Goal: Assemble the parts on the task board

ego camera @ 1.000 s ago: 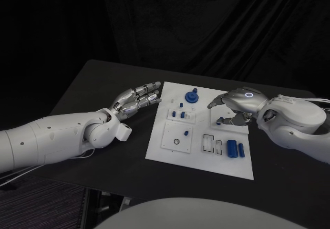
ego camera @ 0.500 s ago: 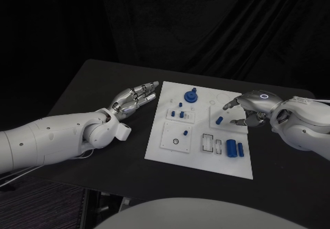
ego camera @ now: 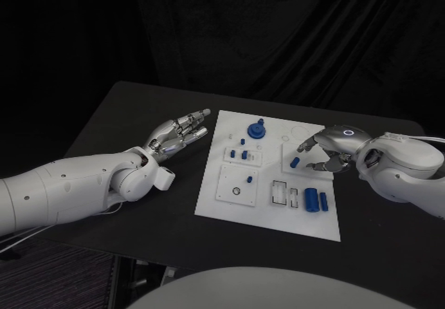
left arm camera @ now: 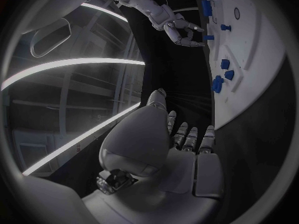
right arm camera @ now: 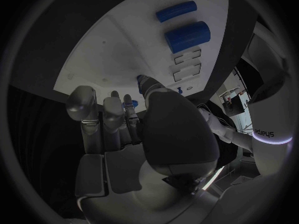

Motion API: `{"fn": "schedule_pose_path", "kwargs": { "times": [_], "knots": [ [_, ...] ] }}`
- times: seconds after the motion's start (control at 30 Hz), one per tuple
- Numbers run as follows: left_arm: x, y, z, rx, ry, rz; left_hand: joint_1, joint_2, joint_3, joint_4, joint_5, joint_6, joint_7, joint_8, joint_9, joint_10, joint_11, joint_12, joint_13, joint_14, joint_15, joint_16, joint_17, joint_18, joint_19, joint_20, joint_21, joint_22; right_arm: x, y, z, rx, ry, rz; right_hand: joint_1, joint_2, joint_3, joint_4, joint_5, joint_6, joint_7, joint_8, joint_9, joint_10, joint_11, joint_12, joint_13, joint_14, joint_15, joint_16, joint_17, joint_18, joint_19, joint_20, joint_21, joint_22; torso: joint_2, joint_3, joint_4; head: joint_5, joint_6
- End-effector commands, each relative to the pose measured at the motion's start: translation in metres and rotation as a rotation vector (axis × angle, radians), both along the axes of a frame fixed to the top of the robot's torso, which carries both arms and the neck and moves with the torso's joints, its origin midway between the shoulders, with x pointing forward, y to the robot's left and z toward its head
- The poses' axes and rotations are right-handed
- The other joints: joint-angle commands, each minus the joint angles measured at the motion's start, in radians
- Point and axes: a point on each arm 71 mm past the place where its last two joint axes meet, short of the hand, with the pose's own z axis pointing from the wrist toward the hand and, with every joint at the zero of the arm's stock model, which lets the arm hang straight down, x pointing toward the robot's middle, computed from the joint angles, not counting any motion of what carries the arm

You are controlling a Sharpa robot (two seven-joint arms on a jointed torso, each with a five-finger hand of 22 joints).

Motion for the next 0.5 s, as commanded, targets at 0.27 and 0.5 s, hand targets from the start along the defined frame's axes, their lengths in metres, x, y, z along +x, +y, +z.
{"fn": "schedule_pose_path", "kwargs": {
  "times": [0.27, 0.5],
  "knots": [
    [-0.002, 0.0, 0.007, -0.049, -0.11, -0.009, 0.016, -0.003, 0.006, 0.003, 0.013, -0.024, 0.003, -0.007, -0.003, -0.003, -0.003, -0.009, -0.002, -0.002, -0.002, -0.004, -0.001, 0.016, -0.002, -0.032, -0.005, -0.007, 0.003, 0.005, -0.005, 0.05, 0.007, 0.006, 0.007, 0.018, 0.012, -0.016, -0.004, -0.006, 0.043, -0.002, -0.009, 0.043, -0.002, 0.01, -0.005, 0.008, -0.003, 0.005, 0.001, -0.008, 0.007, -0.003, 0.005, 0.129, -0.001, -0.0022, -0.0008, 0.001, 0.0],
    [-0.003, -0.001, 0.004, -0.053, -0.094, -0.02, 0.027, 0.003, 0.015, -0.003, 0.018, -0.032, 0.009, -0.007, -0.003, -0.004, 0.006, -0.01, -0.002, -0.002, 0.012, -0.004, -0.001, 0.012, -0.002, -0.025, -0.005, -0.006, 0.005, 0.012, -0.01, 0.061, 0.031, 0.017, 0.012, 0.024, 0.02, -0.03, -0.004, 0.021, 0.05, 0.01, -0.005, 0.076, -0.003, 0.016, -0.005, 0.009, 0.001, 0.007, 0.003, -0.008, 0.008, -0.001, 0.008, 0.13, 0.0, -0.0028, -0.0003, -0.001, 0.0]
  ]
}}
